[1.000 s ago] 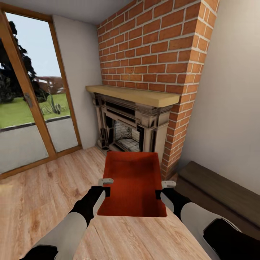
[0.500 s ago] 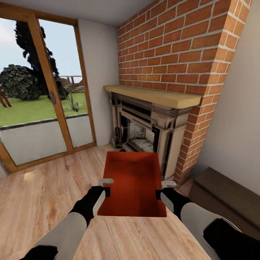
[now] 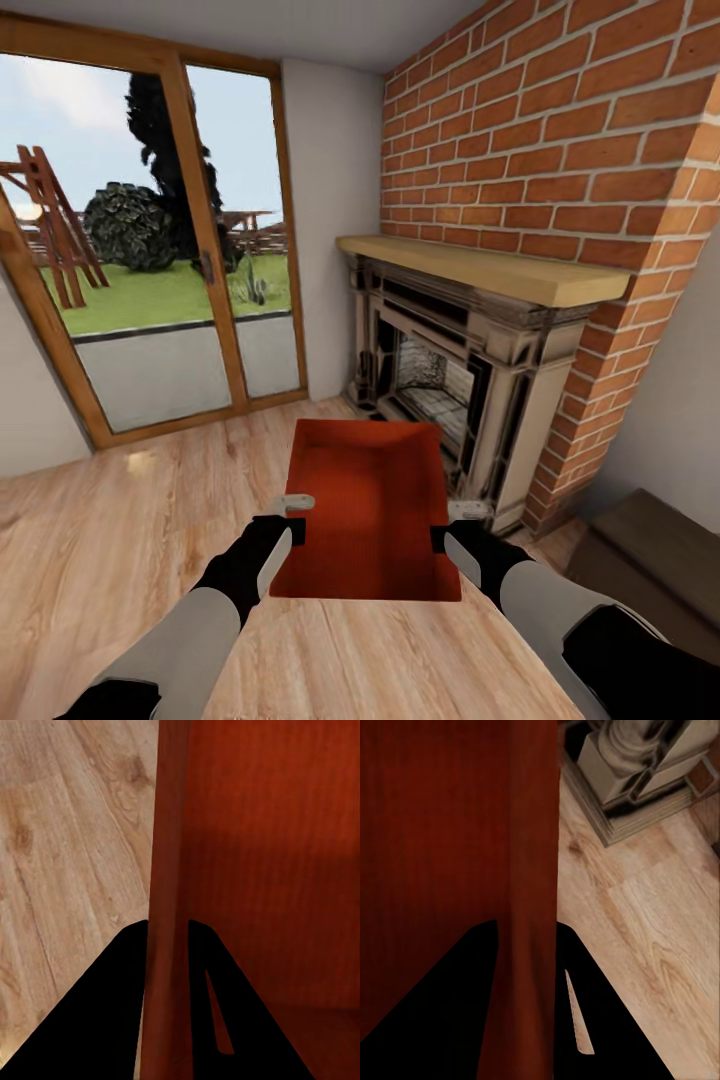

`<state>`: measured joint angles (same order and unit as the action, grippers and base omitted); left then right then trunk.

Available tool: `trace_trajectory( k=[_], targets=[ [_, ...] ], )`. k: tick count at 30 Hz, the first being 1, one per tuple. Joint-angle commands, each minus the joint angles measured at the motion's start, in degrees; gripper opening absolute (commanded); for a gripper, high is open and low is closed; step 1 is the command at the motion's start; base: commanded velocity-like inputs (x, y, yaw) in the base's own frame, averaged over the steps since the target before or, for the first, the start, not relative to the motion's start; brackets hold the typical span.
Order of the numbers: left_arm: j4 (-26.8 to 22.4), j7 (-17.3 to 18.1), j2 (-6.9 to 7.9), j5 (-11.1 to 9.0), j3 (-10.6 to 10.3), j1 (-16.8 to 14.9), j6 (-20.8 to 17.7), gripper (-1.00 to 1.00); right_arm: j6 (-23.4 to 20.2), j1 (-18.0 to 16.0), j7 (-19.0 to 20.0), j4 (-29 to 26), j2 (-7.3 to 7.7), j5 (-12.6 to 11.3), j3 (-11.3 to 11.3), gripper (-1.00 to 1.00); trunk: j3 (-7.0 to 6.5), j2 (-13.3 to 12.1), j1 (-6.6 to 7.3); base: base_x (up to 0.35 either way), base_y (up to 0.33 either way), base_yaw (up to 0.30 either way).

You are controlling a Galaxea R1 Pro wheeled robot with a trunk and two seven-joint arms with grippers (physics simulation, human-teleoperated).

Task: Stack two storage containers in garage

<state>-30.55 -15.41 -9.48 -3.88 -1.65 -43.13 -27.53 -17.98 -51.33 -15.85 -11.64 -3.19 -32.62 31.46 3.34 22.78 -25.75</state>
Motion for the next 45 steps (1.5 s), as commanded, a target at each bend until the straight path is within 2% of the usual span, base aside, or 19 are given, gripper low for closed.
trace_trajectory(
  k=[1,45],
  targets=[
    [1.55,-0.6,0.1,-0.95,-0.55,-0.02,-0.42,-1.0,3.65,-0.1,-0.24,-0.23,0.29,0.89,-0.25,-1.0,0.13,0.14,-0.04,0.0,0.0,0.3],
    [1.63,-0.59,0.16,-0.86,-0.55,-0.01,-0.41,-1.0,3.74,-0.12,-0.24,-0.22,0.29,0.89,-0.2,-1.0,0.13,0.14,-0.04,0.0,0.0,0.3]
  ],
)
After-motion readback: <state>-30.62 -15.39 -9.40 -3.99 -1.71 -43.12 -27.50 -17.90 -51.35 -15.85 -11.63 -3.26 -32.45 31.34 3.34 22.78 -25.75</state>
